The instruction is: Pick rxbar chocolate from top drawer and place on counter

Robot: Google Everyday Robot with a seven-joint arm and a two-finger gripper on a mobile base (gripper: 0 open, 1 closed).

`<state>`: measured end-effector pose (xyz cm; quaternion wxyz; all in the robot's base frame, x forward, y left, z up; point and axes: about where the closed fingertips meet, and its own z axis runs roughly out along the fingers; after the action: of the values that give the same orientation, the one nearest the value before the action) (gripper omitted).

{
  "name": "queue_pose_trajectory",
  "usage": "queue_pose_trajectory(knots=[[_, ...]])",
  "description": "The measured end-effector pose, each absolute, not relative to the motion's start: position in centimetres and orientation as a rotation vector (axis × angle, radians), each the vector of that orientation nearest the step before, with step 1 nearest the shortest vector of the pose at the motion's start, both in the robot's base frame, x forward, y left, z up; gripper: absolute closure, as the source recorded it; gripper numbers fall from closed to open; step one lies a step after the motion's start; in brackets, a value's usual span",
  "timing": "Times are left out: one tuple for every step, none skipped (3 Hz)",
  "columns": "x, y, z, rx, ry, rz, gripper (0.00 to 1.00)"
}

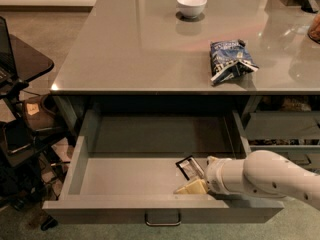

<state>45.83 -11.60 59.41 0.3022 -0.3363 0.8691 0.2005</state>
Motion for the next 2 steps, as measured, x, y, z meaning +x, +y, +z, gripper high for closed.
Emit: queue_pose_trajectory(knots=[[45.3, -8.1, 61.6, -0.845, 2.289, 0.453, 0.00], [45.6, -8.6, 63.1, -0.773, 2.274, 0.381, 0.00]])
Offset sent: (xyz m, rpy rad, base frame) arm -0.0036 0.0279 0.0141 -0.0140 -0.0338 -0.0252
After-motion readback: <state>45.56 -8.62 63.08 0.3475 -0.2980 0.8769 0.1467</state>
